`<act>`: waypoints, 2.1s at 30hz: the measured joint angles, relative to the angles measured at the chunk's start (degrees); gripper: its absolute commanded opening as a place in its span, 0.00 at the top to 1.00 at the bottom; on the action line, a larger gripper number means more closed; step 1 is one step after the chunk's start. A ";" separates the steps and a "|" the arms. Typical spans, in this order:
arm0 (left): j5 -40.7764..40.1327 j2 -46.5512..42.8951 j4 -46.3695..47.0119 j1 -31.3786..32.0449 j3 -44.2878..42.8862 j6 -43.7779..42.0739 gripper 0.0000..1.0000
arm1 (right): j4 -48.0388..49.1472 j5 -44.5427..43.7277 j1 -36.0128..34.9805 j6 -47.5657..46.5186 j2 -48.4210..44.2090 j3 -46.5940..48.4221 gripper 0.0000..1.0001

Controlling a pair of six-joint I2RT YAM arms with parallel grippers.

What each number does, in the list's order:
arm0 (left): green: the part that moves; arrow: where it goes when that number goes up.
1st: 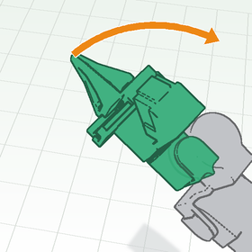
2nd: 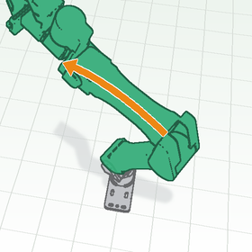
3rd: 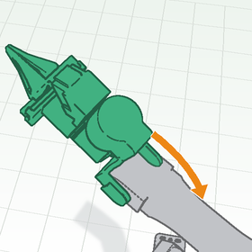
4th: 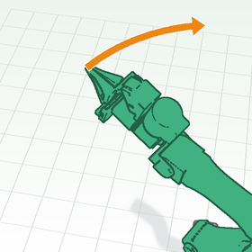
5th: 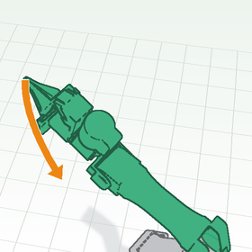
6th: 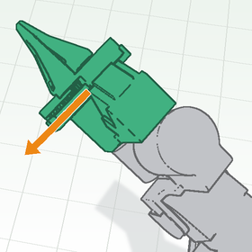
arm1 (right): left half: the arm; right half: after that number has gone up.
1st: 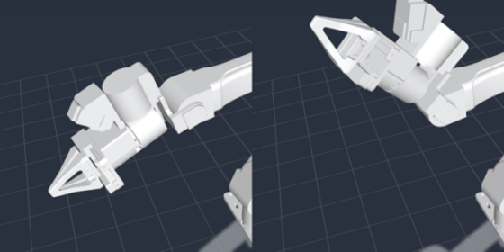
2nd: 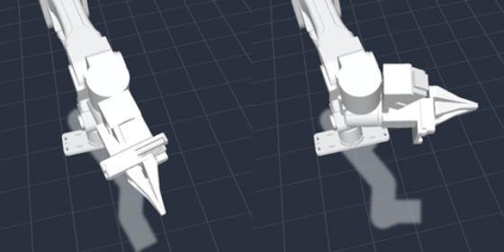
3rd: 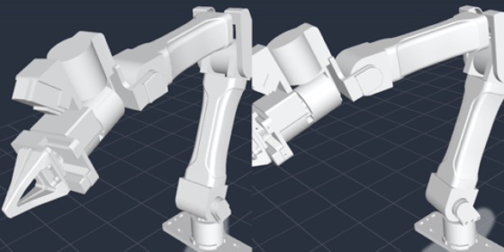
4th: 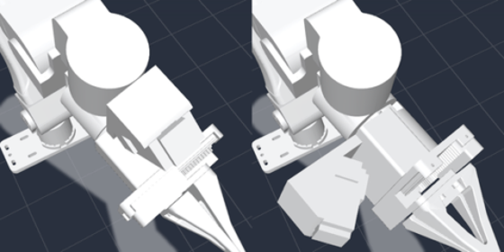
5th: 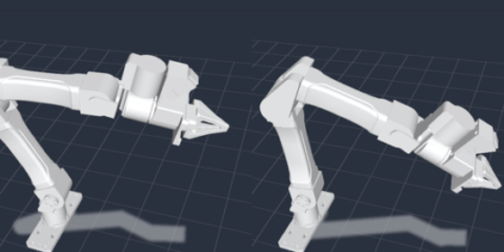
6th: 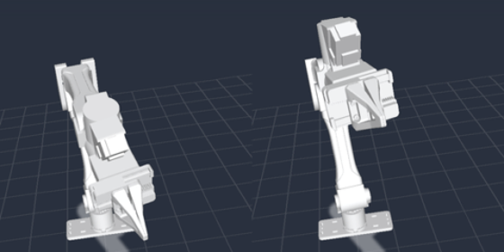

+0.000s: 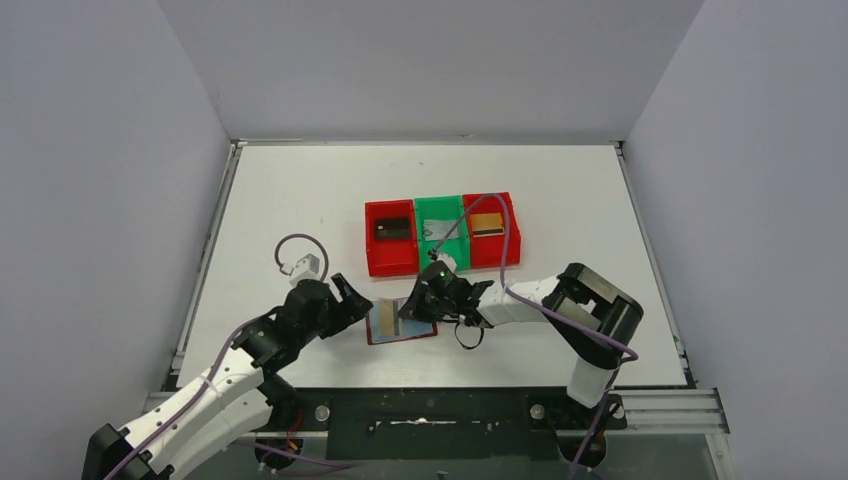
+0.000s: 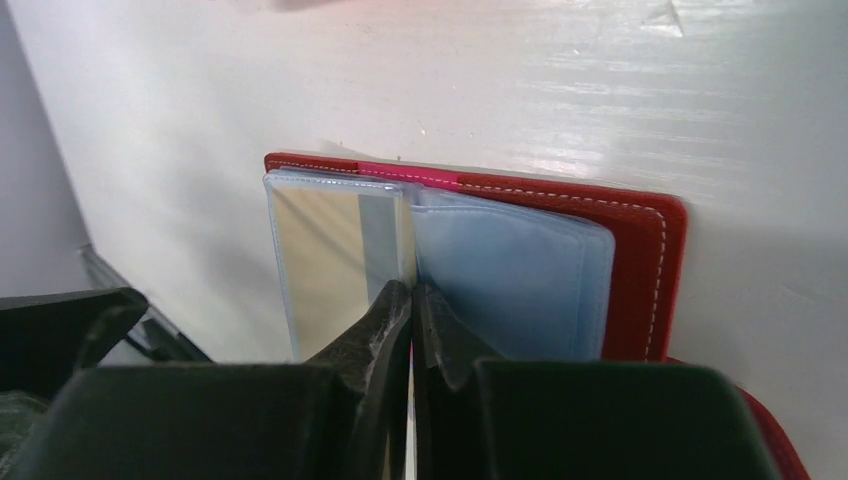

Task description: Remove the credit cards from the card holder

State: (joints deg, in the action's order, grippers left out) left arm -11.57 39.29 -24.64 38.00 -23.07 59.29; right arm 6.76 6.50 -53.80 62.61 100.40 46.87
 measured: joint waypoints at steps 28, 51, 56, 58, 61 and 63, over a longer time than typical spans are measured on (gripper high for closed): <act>25.07 25.53 27.58 -4.61 2.21 -1.27 0.36 | 20.00 9.33 5.14 8.41 -0.02 -11.50 1.00; 25.24 26.75 25.29 -4.66 0.42 -3.96 0.42 | 20.90 10.93 5.84 9.01 0.52 -11.65 1.00; 31.17 30.14 31.54 -4.59 0.42 -4.11 0.46 | 22.29 10.91 5.84 9.09 0.52 -12.33 0.93; 32.98 31.06 33.29 -4.44 0.42 -4.11 0.46 | 22.73 10.91 5.84 9.05 0.52 -12.50 0.86; 34.69 31.19 35.23 -4.33 0.42 -4.13 0.46 | 23.06 10.95 5.84 8.92 0.22 -12.61 0.72; 35.54 31.19 36.11 -4.33 0.42 -4.15 0.46 | 22.62 10.82 5.81 8.35 -0.87 -12.72 0.63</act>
State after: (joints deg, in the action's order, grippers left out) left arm 23.97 70.48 11.46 33.67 -22.65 55.13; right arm 29.39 17.32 -47.99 70.96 99.53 34.15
